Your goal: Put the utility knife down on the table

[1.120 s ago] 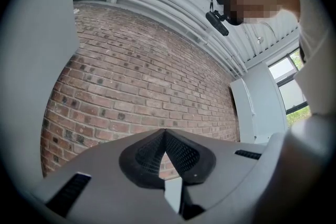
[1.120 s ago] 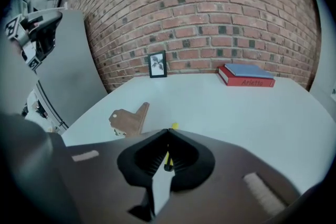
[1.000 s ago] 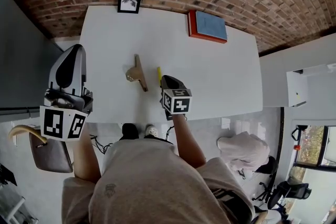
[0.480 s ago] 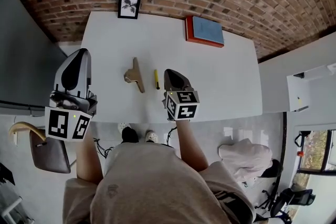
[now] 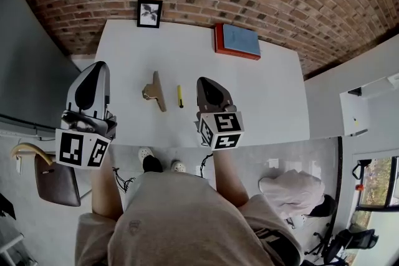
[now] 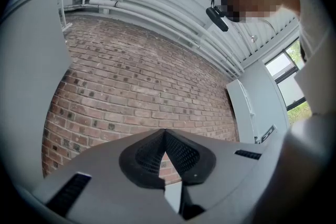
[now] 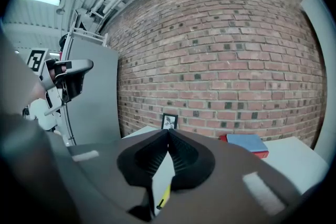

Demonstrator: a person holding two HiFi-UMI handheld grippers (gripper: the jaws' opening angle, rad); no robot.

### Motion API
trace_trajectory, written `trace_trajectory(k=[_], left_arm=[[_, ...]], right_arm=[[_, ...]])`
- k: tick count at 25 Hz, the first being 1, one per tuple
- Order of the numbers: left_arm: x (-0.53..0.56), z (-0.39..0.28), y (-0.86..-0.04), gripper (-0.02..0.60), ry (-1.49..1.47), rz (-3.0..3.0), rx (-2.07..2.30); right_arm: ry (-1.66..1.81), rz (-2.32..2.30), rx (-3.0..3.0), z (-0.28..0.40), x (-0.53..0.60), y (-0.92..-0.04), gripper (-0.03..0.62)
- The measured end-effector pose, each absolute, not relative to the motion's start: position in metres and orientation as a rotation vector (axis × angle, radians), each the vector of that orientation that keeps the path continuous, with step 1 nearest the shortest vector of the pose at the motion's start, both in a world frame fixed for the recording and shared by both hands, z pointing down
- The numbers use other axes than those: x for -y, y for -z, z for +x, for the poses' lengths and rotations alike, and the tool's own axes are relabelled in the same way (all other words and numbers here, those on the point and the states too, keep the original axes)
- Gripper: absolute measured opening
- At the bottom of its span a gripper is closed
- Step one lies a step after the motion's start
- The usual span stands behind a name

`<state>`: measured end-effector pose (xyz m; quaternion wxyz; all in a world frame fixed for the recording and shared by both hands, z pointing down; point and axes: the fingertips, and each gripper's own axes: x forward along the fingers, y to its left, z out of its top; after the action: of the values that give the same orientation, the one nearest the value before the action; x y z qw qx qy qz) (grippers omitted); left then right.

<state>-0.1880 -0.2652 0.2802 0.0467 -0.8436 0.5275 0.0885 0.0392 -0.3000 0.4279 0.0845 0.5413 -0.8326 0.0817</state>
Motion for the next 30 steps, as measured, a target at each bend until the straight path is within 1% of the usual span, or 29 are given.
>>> trace_trajectory(k=[16,30], left_arm=[[0.229,-0.159,-0.262,0.005,-0.282,-2.513,-1.618],[0.197,-0.14,-0.257,0.005,-0.283,-2.477,-1.634]], right_arm=[[0.022,1.648,2.667,0.063,0.264,-0.329,0.011],[0.148,1.675,2.696,0.087,0.232,-0.3,0.011]])
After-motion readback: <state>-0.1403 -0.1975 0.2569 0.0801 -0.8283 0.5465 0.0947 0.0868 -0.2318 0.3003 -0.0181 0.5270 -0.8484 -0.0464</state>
